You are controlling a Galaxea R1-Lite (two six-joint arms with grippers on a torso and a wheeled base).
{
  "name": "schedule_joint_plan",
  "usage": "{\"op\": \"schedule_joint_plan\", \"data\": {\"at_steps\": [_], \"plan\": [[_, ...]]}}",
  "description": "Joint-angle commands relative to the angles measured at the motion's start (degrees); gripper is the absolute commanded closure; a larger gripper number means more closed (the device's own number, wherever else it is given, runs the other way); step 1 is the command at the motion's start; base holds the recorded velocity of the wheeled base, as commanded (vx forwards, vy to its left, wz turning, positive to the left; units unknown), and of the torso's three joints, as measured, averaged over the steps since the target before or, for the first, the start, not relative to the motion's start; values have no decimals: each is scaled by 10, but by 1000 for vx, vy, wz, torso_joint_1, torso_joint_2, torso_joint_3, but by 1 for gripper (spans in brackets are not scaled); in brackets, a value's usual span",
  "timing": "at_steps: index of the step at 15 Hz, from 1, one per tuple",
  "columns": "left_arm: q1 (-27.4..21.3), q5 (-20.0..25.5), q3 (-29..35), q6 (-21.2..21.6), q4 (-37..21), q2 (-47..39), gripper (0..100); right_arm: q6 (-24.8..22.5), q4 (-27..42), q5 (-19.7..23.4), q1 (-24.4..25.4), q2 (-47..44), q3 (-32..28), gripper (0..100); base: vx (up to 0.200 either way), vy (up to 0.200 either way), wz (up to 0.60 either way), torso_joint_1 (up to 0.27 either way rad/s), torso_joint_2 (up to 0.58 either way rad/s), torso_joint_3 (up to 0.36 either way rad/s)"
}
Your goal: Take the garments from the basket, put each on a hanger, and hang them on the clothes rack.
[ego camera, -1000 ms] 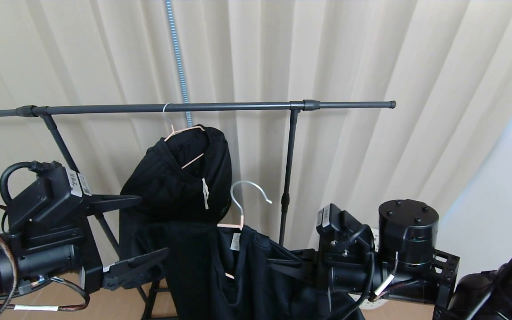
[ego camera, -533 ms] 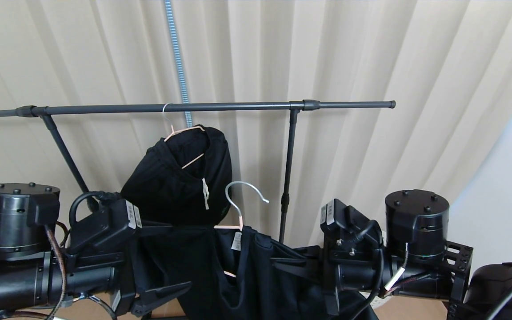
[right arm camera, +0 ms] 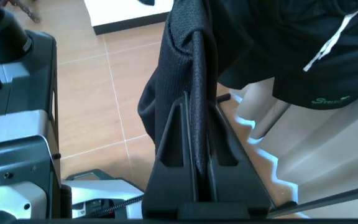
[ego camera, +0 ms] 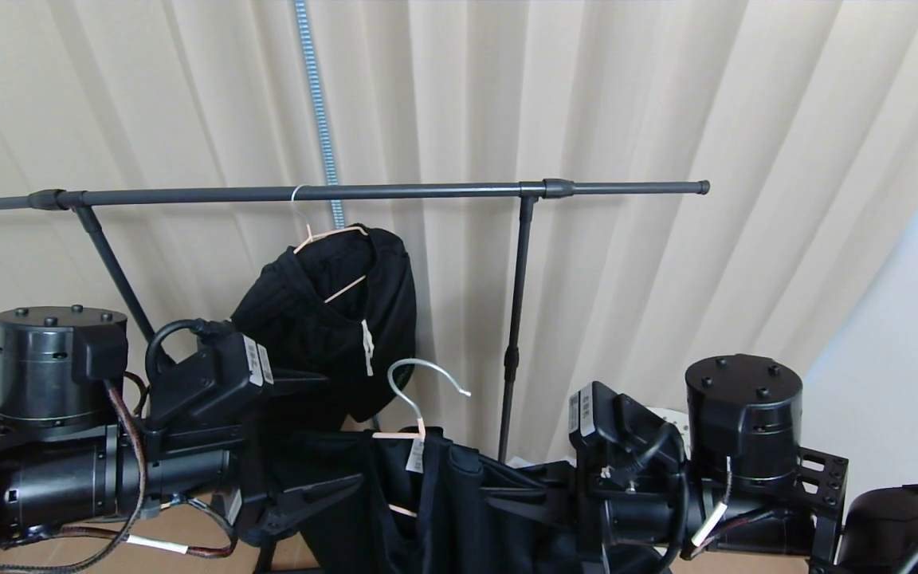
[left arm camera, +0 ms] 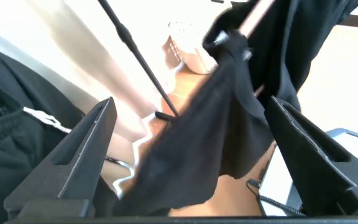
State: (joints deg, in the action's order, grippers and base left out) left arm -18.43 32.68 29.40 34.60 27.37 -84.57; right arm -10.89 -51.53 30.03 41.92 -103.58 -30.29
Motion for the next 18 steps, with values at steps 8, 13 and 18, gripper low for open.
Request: {"op": "schedule_joint_plan", "data": {"at_steps": [8, 13, 18], "plan": [[1, 50, 2, 82, -45, -22, 0, -9, -1, 26, 3, 0, 14, 100, 0, 0, 0, 0, 0, 0], [-14, 66, 7, 96, -43, -59, 0, -30, -1, 43, 3, 14, 21, 100, 0, 0, 0, 0, 0, 0], [-12, 70, -9, 96, -44, -54, 0, -46, -2, 43, 3, 21, 26, 100, 0, 0, 0, 0, 0, 0]]}}
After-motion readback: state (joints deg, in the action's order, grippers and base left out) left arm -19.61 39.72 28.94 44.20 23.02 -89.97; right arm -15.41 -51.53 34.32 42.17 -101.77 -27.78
